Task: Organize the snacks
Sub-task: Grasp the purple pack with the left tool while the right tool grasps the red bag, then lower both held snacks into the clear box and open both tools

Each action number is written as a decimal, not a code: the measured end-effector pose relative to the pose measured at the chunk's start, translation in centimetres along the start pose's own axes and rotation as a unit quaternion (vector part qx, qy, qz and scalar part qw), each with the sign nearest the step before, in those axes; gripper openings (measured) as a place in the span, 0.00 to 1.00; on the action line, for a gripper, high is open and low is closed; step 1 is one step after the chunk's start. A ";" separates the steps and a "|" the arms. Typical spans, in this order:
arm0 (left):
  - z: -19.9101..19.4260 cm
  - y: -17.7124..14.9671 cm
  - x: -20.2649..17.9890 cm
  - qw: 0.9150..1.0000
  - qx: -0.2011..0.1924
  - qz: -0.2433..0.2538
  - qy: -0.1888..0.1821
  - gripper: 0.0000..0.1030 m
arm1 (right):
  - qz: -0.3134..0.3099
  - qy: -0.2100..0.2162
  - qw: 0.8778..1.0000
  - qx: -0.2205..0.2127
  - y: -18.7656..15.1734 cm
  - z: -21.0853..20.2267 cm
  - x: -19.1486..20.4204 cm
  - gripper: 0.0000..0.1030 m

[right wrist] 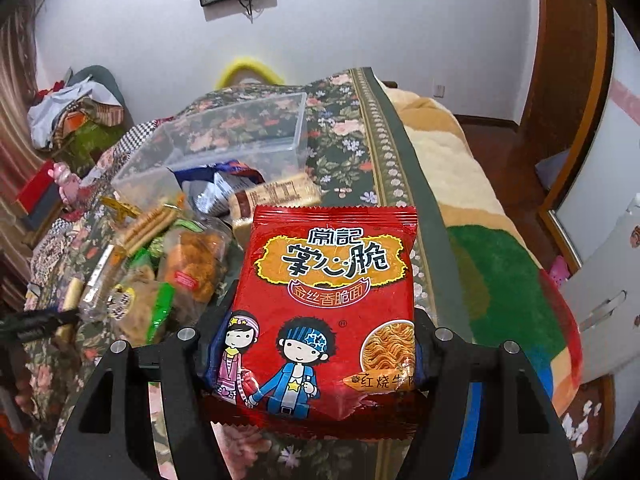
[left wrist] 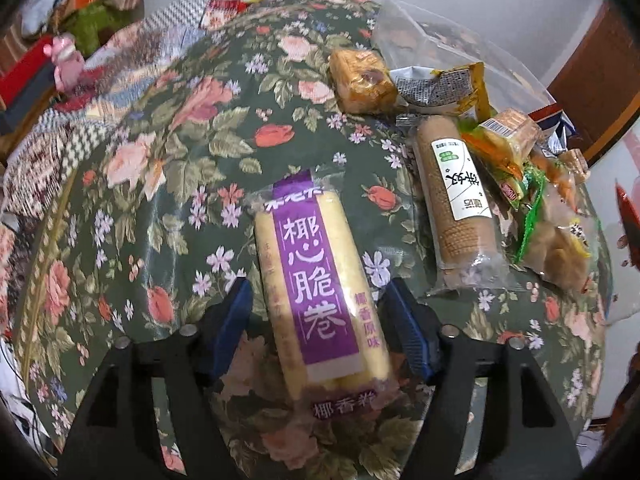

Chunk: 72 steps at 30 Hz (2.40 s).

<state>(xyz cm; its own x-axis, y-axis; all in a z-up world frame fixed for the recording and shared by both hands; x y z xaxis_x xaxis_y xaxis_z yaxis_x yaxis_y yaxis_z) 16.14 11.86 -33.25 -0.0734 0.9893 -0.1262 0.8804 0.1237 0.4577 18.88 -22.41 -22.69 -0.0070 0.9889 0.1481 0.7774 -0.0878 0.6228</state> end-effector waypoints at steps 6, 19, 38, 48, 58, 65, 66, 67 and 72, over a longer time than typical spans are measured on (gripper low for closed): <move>-0.9 0.4 -1.2 0.999 -0.021 0.036 0.017 0.44 | 0.003 0.007 1.000 -0.011 0.4 -0.8 0.3 0.62; -7.9 9.2 -4.4 0.990 -0.135 0.048 -0.010 0.44 | -0.003 0.037 0.997 -0.061 4.7 -1.9 2.1 0.62; -7.4 21.0 -9.5 0.978 -0.193 0.067 -0.042 0.44 | -0.019 0.061 0.991 -0.115 12.4 1.5 5.4 0.62; -2.1 23.9 -11.3 0.984 -0.152 0.078 -0.049 0.44 | -0.035 0.053 0.996 -0.064 12.6 7.1 6.4 0.62; 2.7 24.7 -12.0 0.989 -0.102 0.097 -0.043 0.44 | -0.063 0.050 0.997 0.003 11.9 11.4 7.6 0.62; 4.8 24.4 -11.8 0.992 -0.076 0.092 -0.045 0.44 | -0.082 0.044 0.995 0.028 11.0 12.7 7.9 0.62; 4.9 24.4 -11.8 0.992 -0.076 0.092 -0.045 0.45 | -0.083 0.043 0.995 0.029 11.0 12.8 8.0 0.63; 4.9 24.5 -11.8 0.992 -0.077 0.092 -0.044 0.45 | -0.084 0.042 0.995 0.031 10.9 12.9 8.0 0.63; 3.7 24.5 -11.8 0.991 -0.088 0.098 -0.038 0.45 | -0.084 0.040 0.995 0.033 10.9 12.9 8.0 0.65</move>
<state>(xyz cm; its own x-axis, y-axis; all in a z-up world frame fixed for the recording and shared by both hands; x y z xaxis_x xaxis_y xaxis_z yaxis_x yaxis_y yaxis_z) 40.31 2.95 -23.82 0.1328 0.9878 -0.0818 0.7789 -0.0530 0.6249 35.47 -13.94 -24.64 -0.1879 0.9762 0.1081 0.8012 0.0887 0.5918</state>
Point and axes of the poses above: each gripper's, at about its wrist camera, not at the fingertips, and z roughly the way its jaws point, x to its left, y to its top, the point moved 9 cm from there along z, roughly the way its jaws point, and after that the axes turned 5 degrees about z, right-handed, at the moved point
